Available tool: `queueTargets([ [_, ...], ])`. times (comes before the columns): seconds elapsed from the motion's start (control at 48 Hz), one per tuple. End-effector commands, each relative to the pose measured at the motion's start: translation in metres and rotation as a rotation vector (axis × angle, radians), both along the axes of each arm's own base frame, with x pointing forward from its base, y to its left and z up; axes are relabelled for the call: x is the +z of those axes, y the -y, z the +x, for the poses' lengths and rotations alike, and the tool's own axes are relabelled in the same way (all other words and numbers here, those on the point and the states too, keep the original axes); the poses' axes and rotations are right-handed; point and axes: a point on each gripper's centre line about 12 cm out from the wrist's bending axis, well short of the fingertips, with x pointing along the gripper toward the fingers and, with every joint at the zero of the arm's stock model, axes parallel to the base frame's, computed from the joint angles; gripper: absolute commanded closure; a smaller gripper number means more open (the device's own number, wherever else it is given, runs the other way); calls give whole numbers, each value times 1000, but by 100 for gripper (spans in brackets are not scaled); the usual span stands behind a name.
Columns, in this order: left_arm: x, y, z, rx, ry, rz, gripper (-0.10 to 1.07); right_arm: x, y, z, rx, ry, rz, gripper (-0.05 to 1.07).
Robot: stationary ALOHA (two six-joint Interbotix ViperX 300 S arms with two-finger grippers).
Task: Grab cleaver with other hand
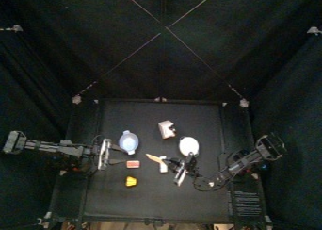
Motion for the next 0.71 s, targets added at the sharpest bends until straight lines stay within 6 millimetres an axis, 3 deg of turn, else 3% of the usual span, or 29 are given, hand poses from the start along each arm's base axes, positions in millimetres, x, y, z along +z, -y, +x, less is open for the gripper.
queueTargets([
  [0.0, 12, 3, 14, -11, 37, 3, 1, 20, 3, -5, 23, 66, -15, 56],
  [0.479, 33, 5, 23, -25, 182, -39, 1, 44, -7, -3, 104, 178, -214, 56],
  [0.688, 37, 6, 23, -35, 255, -60, 1, 44, -11, 1, 115, 182, -232, 56],
])
